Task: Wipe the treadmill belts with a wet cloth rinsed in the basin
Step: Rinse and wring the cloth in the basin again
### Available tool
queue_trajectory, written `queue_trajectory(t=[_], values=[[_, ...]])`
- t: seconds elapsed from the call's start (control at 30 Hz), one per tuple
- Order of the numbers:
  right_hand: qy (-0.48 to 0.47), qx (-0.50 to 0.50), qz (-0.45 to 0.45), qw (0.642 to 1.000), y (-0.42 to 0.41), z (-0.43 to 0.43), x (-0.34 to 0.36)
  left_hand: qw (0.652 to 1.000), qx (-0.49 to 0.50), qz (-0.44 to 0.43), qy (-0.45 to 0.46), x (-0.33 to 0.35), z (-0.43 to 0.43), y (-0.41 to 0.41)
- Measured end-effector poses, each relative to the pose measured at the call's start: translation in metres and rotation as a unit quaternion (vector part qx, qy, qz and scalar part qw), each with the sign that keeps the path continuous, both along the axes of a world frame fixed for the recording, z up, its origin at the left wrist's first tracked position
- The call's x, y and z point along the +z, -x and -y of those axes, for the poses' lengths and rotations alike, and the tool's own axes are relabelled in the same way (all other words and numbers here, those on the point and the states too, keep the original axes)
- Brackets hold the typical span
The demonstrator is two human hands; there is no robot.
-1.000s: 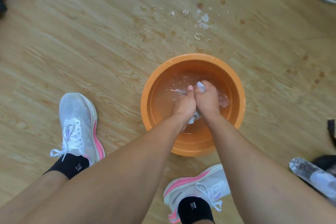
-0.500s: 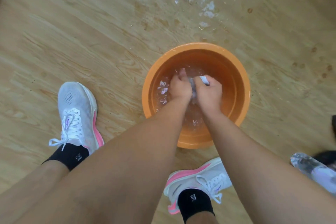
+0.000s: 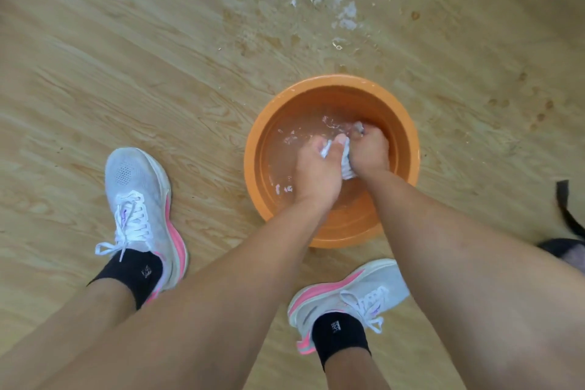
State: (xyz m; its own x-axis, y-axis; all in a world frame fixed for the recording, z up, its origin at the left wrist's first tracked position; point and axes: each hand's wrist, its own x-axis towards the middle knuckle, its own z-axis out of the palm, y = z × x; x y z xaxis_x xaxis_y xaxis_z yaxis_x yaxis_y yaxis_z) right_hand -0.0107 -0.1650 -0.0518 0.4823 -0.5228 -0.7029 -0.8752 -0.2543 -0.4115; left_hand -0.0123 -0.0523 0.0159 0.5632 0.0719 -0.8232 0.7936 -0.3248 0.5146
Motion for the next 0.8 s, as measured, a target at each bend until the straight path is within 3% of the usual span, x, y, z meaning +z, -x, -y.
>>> queue_trajectory(t=[0.13, 0.27, 0.4, 0.5, 0.63, 0.73, 0.8], values=[[0.007, -0.020, 0.032, 0.999, 0.020, 0.000, 0.002, 0.997, 0.028, -0.038, -0.065, -0.023, -0.011, -0.001], [-0.036, -0.008, 0.054, 0.998, 0.025, -0.033, 0.001, 0.991, 0.005, -0.131, -0.006, -0.063, 0.000, -0.013], [-0.034, -0.019, 0.050, 0.998, 0.008, -0.041, -0.005, 0.976, 0.078, -0.202, 0.038, -0.064, 0.011, -0.017], [-0.024, -0.003, 0.018, 1.000, -0.004, -0.033, -0.009, 0.980, 0.104, -0.171, 0.018, -0.052, 0.013, -0.016], [-0.061, -0.062, 0.010, 0.996, -0.016, -0.029, -0.009, 0.989, 0.132, -0.070, -0.001, -0.033, 0.004, -0.018], [-0.060, -0.078, -0.020, 0.995, -0.004, -0.001, -0.008, 0.999, 0.018, -0.026, -0.017, -0.016, -0.011, -0.008], [-0.047, -0.039, 0.016, 0.998, 0.005, 0.007, 0.008, 0.990, -0.115, 0.005, -0.078, -0.010, -0.031, -0.008]])
